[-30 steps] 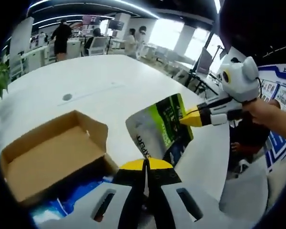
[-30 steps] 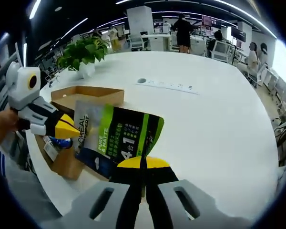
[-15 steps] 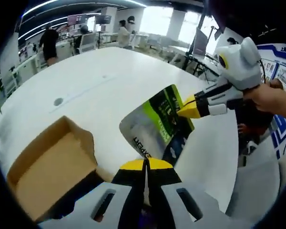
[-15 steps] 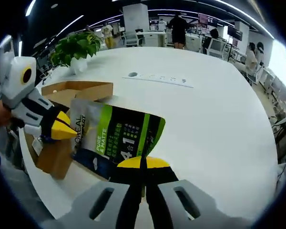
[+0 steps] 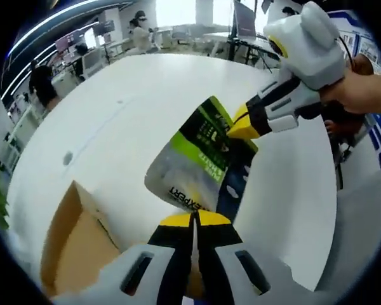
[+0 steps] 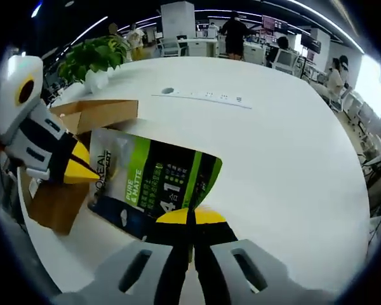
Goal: Operate the shoe box by opening the lid, removing the specified soft item, and placing it in the target area until the item is outside and the box remains undamaged.
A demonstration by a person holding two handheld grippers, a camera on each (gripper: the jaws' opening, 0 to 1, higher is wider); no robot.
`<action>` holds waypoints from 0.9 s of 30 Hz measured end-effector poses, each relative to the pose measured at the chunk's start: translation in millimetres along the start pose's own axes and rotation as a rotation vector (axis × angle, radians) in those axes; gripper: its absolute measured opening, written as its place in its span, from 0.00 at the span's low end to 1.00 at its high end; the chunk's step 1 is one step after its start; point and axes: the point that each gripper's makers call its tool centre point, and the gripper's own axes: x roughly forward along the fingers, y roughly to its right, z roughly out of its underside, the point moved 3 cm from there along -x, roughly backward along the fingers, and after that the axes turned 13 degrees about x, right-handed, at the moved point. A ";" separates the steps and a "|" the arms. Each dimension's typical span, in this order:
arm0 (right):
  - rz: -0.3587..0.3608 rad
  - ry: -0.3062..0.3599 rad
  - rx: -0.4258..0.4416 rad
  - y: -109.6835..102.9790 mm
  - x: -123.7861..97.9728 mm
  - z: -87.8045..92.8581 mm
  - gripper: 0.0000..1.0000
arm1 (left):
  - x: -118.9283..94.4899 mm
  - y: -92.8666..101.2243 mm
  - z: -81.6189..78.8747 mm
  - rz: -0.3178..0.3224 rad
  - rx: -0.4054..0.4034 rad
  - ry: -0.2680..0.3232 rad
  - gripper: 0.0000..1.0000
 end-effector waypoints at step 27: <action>-0.011 -0.012 -0.015 4.9 23.7 7.4 0.00 | 32.0 -5.1 13.4 -0.025 0.160 -0.127 0.00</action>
